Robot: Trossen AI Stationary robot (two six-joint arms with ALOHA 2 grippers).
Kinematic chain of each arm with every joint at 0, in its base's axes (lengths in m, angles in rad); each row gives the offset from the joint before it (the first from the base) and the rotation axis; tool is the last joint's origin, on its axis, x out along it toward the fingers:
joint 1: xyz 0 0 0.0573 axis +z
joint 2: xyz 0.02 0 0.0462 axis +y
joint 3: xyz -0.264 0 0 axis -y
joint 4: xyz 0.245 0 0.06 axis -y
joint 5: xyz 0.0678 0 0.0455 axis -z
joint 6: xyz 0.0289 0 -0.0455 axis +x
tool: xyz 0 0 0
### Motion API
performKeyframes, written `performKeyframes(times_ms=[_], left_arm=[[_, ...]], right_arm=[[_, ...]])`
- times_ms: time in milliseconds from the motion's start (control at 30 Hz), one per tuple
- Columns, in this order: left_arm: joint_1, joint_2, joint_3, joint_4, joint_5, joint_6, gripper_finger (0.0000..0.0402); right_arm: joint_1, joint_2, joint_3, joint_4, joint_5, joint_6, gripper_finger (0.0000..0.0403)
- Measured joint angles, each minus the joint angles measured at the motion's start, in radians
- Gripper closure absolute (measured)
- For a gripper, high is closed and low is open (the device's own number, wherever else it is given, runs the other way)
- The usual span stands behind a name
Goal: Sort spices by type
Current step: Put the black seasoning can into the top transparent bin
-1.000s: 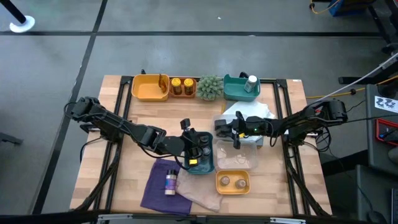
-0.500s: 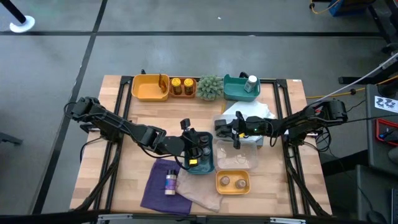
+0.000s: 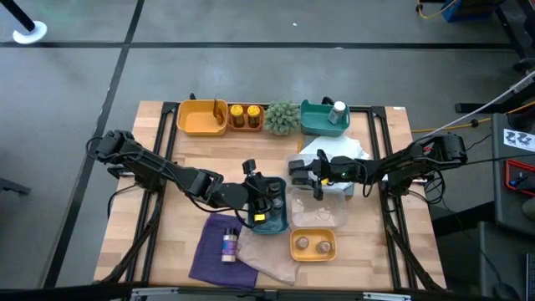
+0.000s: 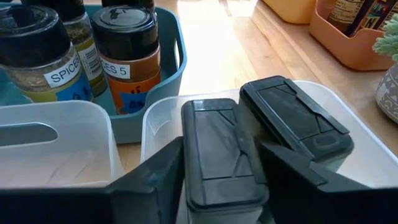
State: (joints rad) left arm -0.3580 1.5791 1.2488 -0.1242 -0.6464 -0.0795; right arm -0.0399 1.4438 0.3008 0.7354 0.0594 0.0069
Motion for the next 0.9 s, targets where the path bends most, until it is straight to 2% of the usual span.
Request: performKeyframes(times_ms=[267, 767, 900], left_arm=[[0.0, 0.0, 0.0, 0.0, 0.0, 0.0, 0.0235], [0.0, 0.0, 0.0, 0.0, 0.0, -0.017, 0.0235], [0.0, 0.0, 0.0, 0.0, 0.0, -0.036, 0.0235]], right_arm=[[0.0, 0.0, 0.0, 0.001, 0.002, 0.0, 0.0167], [0.0, -0.001, 0.001, -0.007, 0.003, -0.003, 0.0162], [0.0, -0.012, 0.008, -0.063, 0.003, 0.023, 0.0162]])
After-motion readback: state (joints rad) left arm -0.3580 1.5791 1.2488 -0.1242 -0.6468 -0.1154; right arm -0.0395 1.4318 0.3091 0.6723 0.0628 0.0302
